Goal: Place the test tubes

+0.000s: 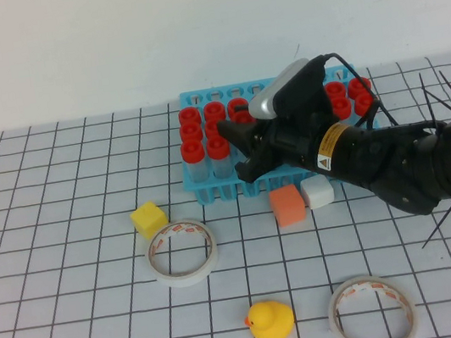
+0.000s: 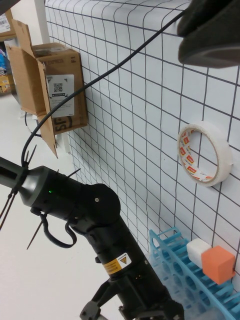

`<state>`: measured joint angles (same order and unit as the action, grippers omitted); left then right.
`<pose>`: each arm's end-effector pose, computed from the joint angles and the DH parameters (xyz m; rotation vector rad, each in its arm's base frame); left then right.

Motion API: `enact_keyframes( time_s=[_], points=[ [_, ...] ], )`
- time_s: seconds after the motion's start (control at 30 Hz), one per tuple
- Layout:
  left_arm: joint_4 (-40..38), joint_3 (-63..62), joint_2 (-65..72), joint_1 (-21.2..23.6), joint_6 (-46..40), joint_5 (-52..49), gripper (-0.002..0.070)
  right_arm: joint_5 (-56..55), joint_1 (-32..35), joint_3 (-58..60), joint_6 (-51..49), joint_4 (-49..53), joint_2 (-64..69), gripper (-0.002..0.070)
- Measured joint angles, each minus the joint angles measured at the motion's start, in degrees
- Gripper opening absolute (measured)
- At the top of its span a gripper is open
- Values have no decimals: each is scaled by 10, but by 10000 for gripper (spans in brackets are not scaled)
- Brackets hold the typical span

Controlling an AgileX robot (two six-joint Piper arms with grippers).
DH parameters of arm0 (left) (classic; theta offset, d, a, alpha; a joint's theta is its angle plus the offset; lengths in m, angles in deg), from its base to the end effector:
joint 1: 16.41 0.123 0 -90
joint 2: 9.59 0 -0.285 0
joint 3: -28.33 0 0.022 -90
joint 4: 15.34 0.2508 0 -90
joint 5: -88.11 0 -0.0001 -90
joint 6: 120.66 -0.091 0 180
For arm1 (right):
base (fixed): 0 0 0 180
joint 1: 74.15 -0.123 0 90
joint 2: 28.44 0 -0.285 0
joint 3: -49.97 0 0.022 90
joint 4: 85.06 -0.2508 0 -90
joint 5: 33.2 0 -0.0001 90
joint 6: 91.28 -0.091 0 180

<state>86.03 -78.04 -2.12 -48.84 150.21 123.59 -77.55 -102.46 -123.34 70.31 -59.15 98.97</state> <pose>0.0032 -0.0633 0.2218 1.0387 1.2242 -0.7333 0.3875 0.2403 0.1864 -0.6460 1.5213 0.6194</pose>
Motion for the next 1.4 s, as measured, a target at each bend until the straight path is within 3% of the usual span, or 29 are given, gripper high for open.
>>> enact_keyframes(
  time_s=[0.37, 0.63, 1.0, 1.1, 1.13, 1.17, 1.23, 1.4],
  points=[
    [0, 0, 0, 0, -3, 0, -1, 0, 0, 0, 0, -5, 0, 270],
    [0, 0, 0, 0, -3, 0, -1, 2, 0, 0, -13, -6, 0, 374],
    [0, 0, 0, 0, -3, 0, -1, 8, 0, 2, -21, -2, -40, 379],
    [0, 0, 0, 0, -3, 0, -1, 14, 0, 19, -21, 15, -79, 315],
    [0, 0, 0, 0, -3, 0, -1, 21, 0, 27, -21, 19, -98, 267],
    [0, 0, 0, 0, -3, 0, -1, 42, 2, 42, -21, 24, -141, 155],
    [0, 0, 0, 0, -3, 0, -1, 65, 6, 62, -23, 27, -189, 65],
    [0, 0, 0, 0, -3, 1, -1, 143, 16, 133, -36, 32, -329, 8]
  ],
)
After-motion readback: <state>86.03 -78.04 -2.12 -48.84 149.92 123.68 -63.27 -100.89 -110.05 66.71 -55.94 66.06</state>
